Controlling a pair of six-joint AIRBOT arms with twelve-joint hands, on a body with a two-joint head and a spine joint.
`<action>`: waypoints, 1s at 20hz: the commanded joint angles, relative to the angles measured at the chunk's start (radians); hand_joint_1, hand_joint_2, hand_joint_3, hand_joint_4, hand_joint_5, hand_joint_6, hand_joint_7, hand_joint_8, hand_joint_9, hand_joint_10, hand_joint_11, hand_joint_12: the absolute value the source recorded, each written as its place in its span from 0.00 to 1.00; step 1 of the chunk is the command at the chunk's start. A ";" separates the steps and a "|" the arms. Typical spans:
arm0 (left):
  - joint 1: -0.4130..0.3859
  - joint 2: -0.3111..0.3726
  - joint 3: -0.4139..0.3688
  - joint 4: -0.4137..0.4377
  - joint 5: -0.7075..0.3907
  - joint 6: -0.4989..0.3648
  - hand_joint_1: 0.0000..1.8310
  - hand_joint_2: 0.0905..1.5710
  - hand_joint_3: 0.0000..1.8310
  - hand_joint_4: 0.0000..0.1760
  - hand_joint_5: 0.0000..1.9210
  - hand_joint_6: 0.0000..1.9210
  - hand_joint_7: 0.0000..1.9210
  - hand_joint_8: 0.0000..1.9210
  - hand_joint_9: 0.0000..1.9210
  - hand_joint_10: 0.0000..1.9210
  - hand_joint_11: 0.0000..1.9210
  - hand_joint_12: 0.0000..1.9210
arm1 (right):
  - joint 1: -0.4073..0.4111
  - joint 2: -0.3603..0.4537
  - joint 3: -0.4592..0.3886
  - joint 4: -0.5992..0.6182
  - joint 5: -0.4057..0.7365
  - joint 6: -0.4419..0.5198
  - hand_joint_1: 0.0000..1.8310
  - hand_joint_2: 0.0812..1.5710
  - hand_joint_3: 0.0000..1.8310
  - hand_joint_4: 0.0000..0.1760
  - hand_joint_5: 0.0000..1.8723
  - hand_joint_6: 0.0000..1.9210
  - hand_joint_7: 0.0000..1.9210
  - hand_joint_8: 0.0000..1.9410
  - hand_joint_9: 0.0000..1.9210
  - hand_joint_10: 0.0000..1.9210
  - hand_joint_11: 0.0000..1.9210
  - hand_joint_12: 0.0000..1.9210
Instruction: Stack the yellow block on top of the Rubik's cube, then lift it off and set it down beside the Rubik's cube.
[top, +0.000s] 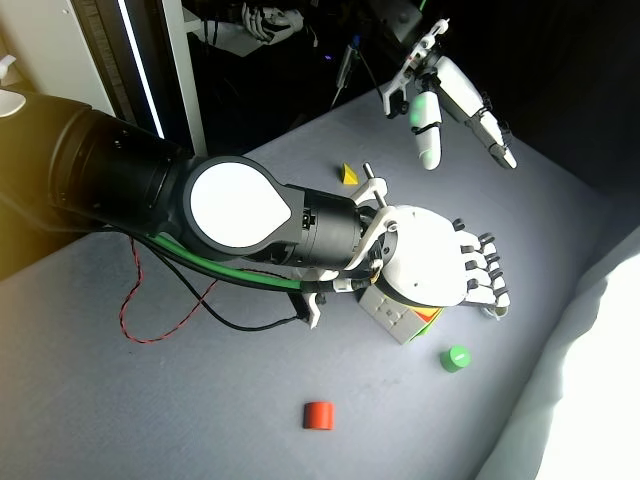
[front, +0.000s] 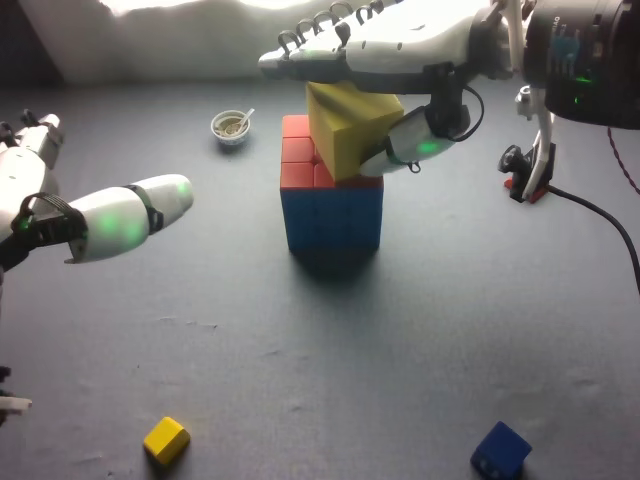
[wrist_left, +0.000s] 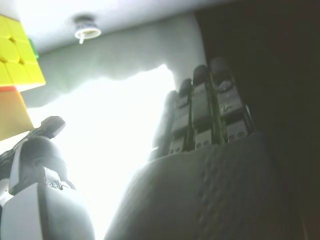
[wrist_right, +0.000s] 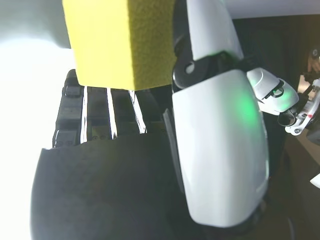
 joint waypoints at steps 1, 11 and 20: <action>-0.008 0.006 0.000 0.068 -0.078 -0.001 0.10 0.60 0.00 0.00 0.00 0.00 0.01 0.00 0.03 0.00 0.00 0.12 | 0.002 0.011 0.001 0.025 0.051 -0.001 0.60 0.75 0.00 0.00 0.11 0.01 0.08 0.02 0.07 0.03 0.00 0.20; 0.001 0.008 -0.012 0.053 -0.136 -0.030 0.12 0.60 0.00 0.00 0.00 0.00 0.01 0.00 0.04 0.00 0.00 0.15 | 0.003 0.007 0.000 0.030 0.060 -0.001 0.74 0.75 0.00 0.00 0.41 0.63 0.45 0.63 0.38 0.78 0.14 0.96; 0.010 0.012 -0.020 0.043 -0.154 -0.045 0.11 0.60 0.00 0.00 0.01 0.00 0.04 0.00 0.06 0.00 0.00 0.18 | 0.107 0.096 -0.095 0.043 0.081 0.011 0.73 0.76 0.00 0.00 0.40 0.64 0.44 0.66 0.36 0.81 0.11 0.97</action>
